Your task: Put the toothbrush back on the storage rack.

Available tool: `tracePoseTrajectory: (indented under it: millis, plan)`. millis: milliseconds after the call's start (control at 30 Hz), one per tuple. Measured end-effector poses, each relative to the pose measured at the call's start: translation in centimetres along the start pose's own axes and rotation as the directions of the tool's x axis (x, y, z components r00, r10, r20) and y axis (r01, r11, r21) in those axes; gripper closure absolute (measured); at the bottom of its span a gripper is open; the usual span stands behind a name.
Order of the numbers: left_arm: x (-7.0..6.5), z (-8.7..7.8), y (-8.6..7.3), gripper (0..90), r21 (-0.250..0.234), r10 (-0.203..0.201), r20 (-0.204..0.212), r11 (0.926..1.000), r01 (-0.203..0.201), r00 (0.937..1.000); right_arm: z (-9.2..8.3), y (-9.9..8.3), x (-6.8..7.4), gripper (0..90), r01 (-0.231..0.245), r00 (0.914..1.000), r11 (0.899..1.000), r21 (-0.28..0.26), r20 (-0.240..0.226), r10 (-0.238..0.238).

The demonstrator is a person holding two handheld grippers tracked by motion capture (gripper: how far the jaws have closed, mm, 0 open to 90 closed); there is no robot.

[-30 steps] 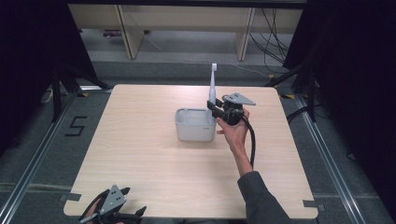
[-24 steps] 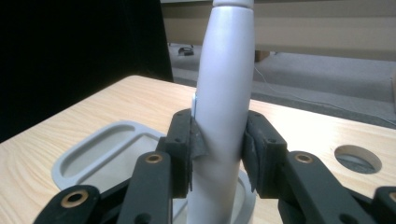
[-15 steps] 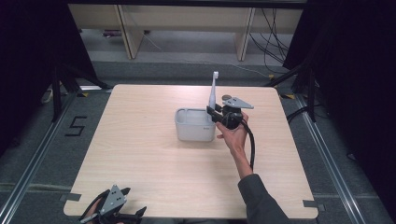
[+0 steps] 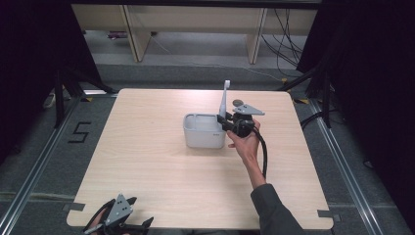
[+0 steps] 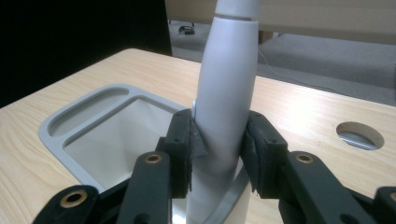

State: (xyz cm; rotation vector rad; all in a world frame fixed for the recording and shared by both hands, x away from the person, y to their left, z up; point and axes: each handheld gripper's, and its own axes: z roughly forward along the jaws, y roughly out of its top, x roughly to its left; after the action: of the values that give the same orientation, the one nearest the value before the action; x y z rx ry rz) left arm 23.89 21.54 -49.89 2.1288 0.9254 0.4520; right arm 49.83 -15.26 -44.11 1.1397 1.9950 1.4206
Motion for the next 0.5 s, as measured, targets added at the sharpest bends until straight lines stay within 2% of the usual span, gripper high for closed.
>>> tracePoseTrajectory:
  millis: [100,133,233,300,333,367,400,433,467,500]
  plan:
    - [0.01,0.01,0.00,14.7,0.001,0.001,-0.001,1.0000,-0.001,1.0000,-0.02,-0.04,-0.01,64.8,-0.001,1.0000,1.000,0.007,-0.006,0.001]
    - [-0.01,0.03,0.00,14.7,-0.001,-0.002,0.000,1.0000,0.002,1.0000,-0.05,-0.05,-0.01,62.0,0.015,0.9998,1.000,0.006,-0.017,-0.014]
    - [0.02,0.03,0.00,14.7,0.002,0.000,-0.002,1.0000,0.000,1.0000,-0.06,-0.02,0.02,61.9,0.021,0.9997,1.000,0.000,-0.015,-0.021]
    - [-0.02,0.09,-0.04,14.7,-0.009,-0.003,0.001,1.0000,0.003,1.0000,-0.17,0.04,0.12,60.4,0.009,0.9998,1.000,0.010,-0.016,-0.009]
    - [-0.16,0.09,-0.01,14.7,-0.014,-0.019,0.009,0.9997,0.020,0.9998,-0.18,0.08,0.12,59.1,0.016,0.9997,1.000,0.010,-0.020,-0.016]
    - [-0.15,0.09,-0.01,14.7,-0.015,-0.019,0.008,0.9997,0.020,0.9998,-0.22,0.14,0.18,57.5,0.017,0.9996,1.000,0.012,-0.024,-0.016]
    - [0.02,0.01,0.00,14.7,0.003,0.001,-0.001,1.0000,-0.001,1.0000,-0.32,0.25,0.17,56.0,0.021,0.9995,1.000,-0.007,-0.023,-0.021]
    - [0.02,0.01,0.00,14.7,0.003,0.001,-0.001,1.0000,-0.001,1.0000,-0.32,0.25,0.17,56.0,0.021,0.9995,1.000,-0.007,-0.023,-0.021]
    - [0.05,0.02,-0.02,14.7,0.002,0.004,-0.001,1.0000,-0.004,1.0000,-0.45,0.33,0.11,55.3,0.041,0.9991,0.999,-0.005,-0.009,-0.041]
    - [0.02,0.09,-0.04,14.7,-0.008,0.000,0.000,1.0000,0.000,1.0000,-0.45,0.36,0.23,53.9,0.018,0.9995,1.000,-0.002,-0.027,-0.018]
